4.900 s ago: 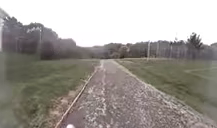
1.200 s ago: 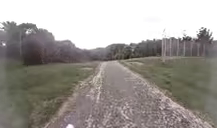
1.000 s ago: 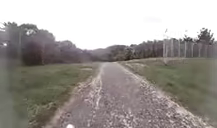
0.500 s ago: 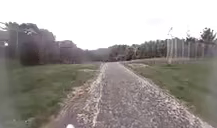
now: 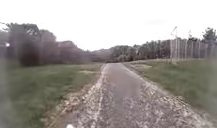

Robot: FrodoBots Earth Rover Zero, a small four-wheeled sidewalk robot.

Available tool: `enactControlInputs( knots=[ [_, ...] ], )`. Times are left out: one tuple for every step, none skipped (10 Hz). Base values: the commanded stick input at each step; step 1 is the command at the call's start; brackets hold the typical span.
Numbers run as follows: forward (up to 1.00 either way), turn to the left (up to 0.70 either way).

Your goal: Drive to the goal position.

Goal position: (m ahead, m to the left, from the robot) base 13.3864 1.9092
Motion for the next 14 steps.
enactControlInputs(
  knots=[
    [0.85,0.0],
    [0.85,0.0],
    [0.85,0.0],
    [0.85,0.0],
    [0.85,0.0],
    [0.85,0.0],
    [0.85,0.0],
    [0.85,0.0],
    [0.85,0.0],
    [0.85,0.0],
    [0.85,0.0],
    [0.85,0.0],
    [0.85,0.0],
    [0.85,0.0]
  ],
)
